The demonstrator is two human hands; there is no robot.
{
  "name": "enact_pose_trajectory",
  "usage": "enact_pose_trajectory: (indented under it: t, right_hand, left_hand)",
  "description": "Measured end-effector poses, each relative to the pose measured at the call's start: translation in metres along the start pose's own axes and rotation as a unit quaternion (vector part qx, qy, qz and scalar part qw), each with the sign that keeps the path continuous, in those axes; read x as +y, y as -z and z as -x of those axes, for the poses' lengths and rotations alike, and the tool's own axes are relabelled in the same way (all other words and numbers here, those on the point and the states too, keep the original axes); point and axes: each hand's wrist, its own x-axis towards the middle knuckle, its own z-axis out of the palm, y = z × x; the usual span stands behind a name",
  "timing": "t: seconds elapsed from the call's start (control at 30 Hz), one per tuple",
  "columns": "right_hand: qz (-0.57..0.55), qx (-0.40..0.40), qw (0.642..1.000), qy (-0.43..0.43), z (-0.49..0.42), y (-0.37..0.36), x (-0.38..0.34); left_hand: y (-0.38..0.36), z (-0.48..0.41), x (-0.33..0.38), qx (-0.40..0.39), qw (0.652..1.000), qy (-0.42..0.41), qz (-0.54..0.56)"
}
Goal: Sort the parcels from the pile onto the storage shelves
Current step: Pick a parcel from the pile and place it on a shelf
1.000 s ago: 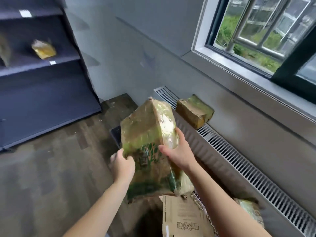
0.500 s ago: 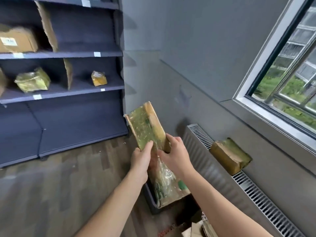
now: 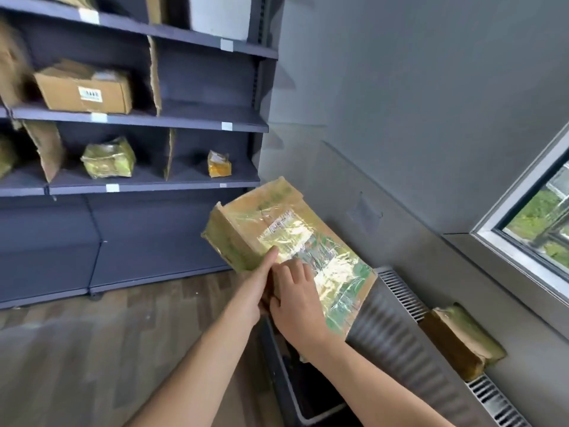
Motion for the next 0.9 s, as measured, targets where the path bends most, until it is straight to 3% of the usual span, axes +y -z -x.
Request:
enact_pose_trajectory:
  t: [0.23,0.3,0.53,0.73,0.9]
  right_hand:
    - [-0.017,-0.114,0.989,0.093,-0.046,-0.003,0.0]
    - [-0.005,-0.123,0.989,0.081,-0.06,-0.006,0.009]
    - [0.027,-0.02,0.999,0.0,-0.122,-0.009,0.042]
    - [-0.008,-0.032,0.998,-0.052,-0.179,-0.013,0.059]
    - [-0.069,-0.118,0.984,-0.111,-0.227,-0.016,0.079]
  left_hand:
    - [0.047,-0.031,0.016,0.034,0.997,0.002,0.075]
    - [0.057,-0.042,0.019,0.04,0.996,-0.004,0.085]
    - [0.076,-0.055,0.047,0.059,0.991,-0.06,0.103]
    - [0.075,-0.077,0.074,0.082,0.986,-0.096,0.106]
    - [0.068,-0.097,0.104,0.124,0.98,-0.129,0.087]
